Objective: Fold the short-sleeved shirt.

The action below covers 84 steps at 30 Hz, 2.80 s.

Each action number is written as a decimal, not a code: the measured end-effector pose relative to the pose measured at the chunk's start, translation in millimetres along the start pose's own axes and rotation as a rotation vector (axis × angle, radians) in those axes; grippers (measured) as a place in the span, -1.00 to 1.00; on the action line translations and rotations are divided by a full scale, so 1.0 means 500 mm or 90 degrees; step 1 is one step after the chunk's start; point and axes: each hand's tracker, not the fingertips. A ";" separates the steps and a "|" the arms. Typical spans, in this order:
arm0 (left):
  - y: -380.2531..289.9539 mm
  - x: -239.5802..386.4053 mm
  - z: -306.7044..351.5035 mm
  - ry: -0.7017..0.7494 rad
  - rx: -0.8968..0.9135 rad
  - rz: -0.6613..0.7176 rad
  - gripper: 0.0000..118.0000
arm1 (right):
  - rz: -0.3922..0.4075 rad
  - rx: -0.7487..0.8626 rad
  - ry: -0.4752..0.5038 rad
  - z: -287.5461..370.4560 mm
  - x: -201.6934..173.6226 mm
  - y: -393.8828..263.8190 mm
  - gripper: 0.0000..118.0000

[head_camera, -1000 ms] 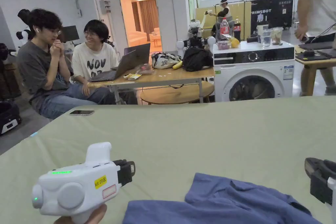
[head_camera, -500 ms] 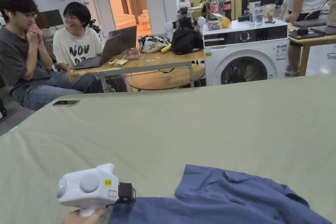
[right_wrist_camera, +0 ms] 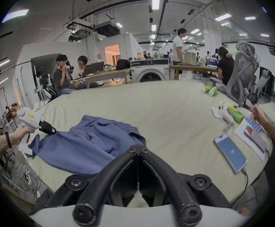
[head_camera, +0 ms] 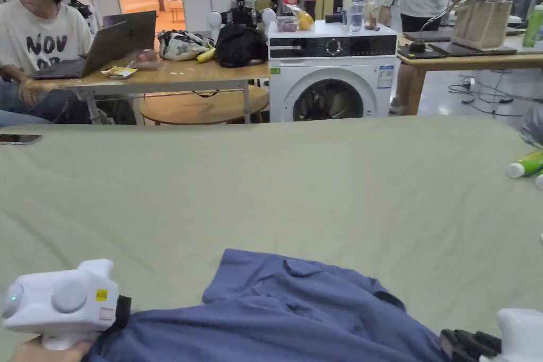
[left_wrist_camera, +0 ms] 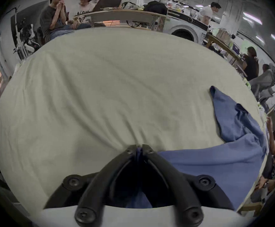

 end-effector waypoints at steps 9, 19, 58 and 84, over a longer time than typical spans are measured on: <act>-0.032 0.041 0.067 -0.015 0.014 0.039 -1.00 | -0.164 -0.039 -0.045 -0.133 0.047 -0.045 0.06; -0.020 0.004 0.341 -0.117 0.257 0.070 -1.00 | -0.110 0.089 0.075 -0.007 0.010 0.042 -0.95; 0.467 0.023 0.661 0.019 0.624 0.023 -1.00 | 0.132 0.333 0.008 0.005 -0.235 0.897 -0.95; -0.110 0.073 0.371 -0.101 0.319 -0.038 -1.00 | -0.041 0.031 -0.012 -0.131 0.040 0.205 -0.95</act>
